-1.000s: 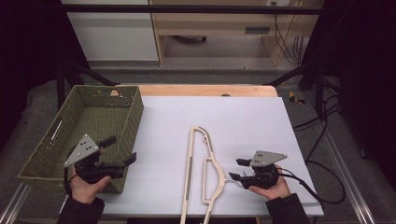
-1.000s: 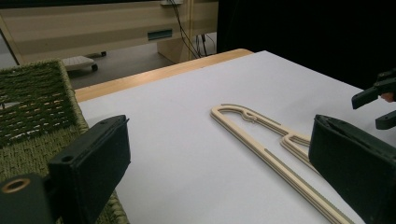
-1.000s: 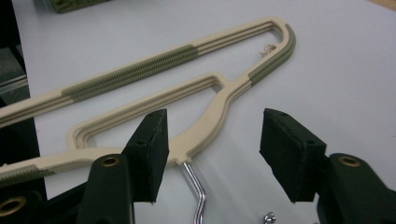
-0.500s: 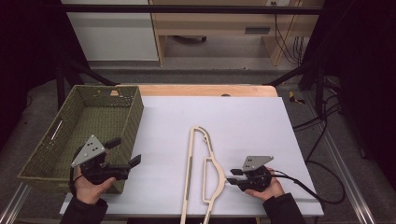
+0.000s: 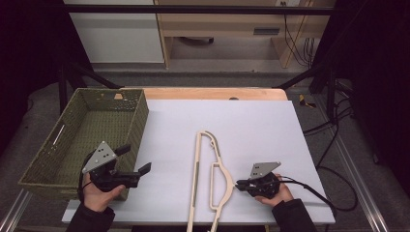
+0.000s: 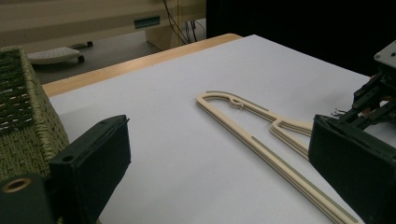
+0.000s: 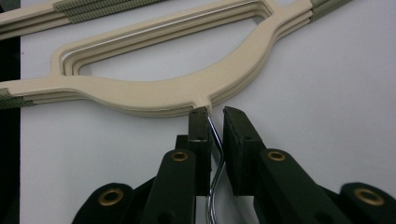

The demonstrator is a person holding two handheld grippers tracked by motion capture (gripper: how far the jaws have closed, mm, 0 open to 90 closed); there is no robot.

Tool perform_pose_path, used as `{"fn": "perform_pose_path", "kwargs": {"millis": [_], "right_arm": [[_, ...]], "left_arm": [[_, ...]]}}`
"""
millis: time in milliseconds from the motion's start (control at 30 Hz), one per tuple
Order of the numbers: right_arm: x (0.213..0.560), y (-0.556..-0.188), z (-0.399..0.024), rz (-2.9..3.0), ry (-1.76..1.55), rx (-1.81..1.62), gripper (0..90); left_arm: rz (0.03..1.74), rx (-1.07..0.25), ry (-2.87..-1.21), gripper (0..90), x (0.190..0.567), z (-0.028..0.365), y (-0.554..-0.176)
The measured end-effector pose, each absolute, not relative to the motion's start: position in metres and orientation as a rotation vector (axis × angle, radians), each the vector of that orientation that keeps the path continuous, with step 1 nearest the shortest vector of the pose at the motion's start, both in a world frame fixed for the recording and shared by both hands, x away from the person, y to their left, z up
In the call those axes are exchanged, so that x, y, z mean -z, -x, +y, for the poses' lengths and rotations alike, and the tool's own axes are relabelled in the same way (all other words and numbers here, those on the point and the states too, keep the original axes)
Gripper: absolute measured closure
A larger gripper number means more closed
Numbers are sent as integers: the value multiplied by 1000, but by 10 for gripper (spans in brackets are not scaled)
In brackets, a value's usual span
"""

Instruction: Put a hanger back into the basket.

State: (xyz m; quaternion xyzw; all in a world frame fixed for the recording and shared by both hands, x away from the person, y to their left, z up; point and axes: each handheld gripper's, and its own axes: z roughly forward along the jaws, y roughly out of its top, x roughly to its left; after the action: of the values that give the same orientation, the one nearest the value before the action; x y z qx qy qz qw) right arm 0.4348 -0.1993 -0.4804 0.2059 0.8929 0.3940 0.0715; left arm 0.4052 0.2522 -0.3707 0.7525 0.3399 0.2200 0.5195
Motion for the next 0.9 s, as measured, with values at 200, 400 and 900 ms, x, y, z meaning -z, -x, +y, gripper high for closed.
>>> {"fn": "perform_pose_path", "kwargs": {"millis": [200, 400, 900], "right_arm": [[480, -438, -203, 2698, -563, -1214, 846], [474, -437, -206, 2700, -527, -1224, 858], [459, -433, -204, 2712, -548, -1165, 891]], "left_arm": [[810, -520, -1821, 58, 373, 248, -406], [802, -515, -1828, 60, 374, 244, -405], [765, -471, -1887, 68, 381, 218, -402]]}}
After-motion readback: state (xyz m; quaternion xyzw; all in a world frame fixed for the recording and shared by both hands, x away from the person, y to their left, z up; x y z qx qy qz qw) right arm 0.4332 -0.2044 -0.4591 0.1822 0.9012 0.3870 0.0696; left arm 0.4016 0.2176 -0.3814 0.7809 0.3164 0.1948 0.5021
